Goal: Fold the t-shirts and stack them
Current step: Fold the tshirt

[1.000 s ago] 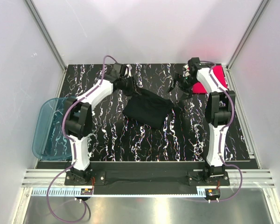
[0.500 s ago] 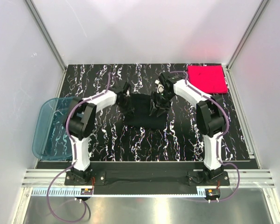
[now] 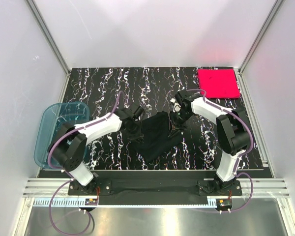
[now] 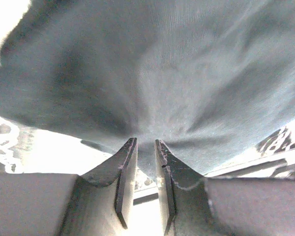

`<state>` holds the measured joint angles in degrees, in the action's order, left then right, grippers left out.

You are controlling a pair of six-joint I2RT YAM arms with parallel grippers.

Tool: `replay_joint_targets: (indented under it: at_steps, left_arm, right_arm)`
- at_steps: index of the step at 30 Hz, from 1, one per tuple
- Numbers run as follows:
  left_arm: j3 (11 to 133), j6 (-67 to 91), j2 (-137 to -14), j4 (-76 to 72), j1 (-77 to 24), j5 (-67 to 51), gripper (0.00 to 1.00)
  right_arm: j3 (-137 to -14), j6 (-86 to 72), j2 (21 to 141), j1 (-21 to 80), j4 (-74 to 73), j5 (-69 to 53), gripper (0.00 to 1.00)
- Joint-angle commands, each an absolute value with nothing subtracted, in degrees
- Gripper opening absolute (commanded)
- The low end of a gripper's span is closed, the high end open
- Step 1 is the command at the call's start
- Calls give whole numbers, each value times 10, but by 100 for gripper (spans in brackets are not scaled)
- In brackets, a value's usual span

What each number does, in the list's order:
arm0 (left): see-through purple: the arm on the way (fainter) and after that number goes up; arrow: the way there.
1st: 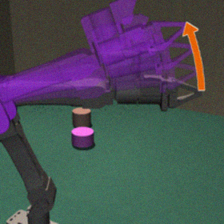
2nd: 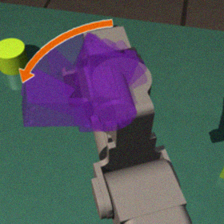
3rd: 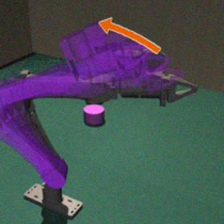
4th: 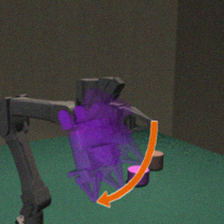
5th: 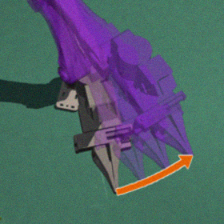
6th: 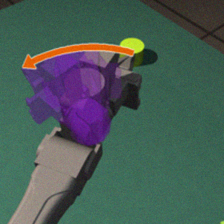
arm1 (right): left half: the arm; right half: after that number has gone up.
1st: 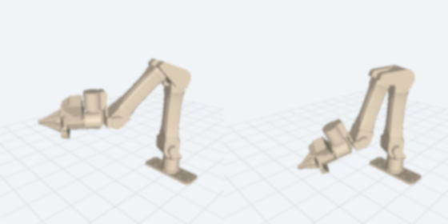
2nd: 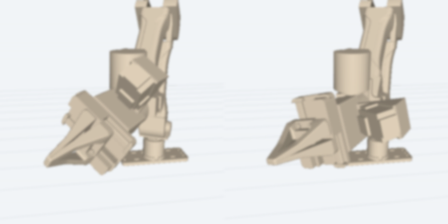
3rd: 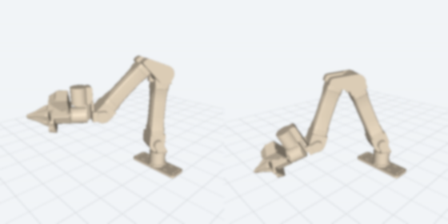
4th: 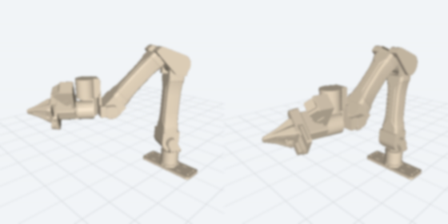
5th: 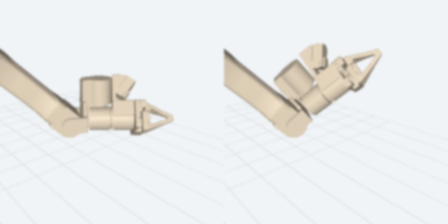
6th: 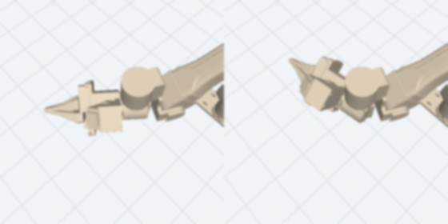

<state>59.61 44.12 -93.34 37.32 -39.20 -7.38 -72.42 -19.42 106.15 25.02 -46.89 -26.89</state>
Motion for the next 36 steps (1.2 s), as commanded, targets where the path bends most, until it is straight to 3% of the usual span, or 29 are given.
replay_joint_targets:
  at_steps: [1, 10, 17, 22, 26, 28, 29, 31, 36]
  left_arm:
    - [622, 423, -905, 367, -371, -48, 27]
    - [646, 403, -973, 305, -305, -95, 25]
    - [672, 360, -1020, 346, -269, -15, 24]
    - [674, 356, -989, 355, -271, -13, 24]
    - [685, 378, -961, 358, -289, -36, 24]
    - [690, 392, -955, 352, -308, -47, 25]
    - [689, 396, -955, 348, -313, -54, 25]
    - [683, 410, -961, 331, -325, -64, 25]
    - [656, 417, -969, 321, -328, -69, 25]
  right_arm:
    - [-732, -192, 1043, 250, -427, -294, 23]
    - [-630, -232, 1021, 227, -382, -289, 26]
    - [-550, -286, 963, 214, -335, -325, 25]
    - [-632, -256, 933, 215, -326, -343, 26]
    - [-703, -265, 1021, 214, -292, -385, 24]
    - [-728, -289, 1051, 214, -258, -406, 19]
    - [-737, -300, 1084, 214, -227, -416, 10]
    - [-765, -332, 1115, 214, -192, -439, 3]
    - [-826, -392, 1215, 208, -89, -453, 0]
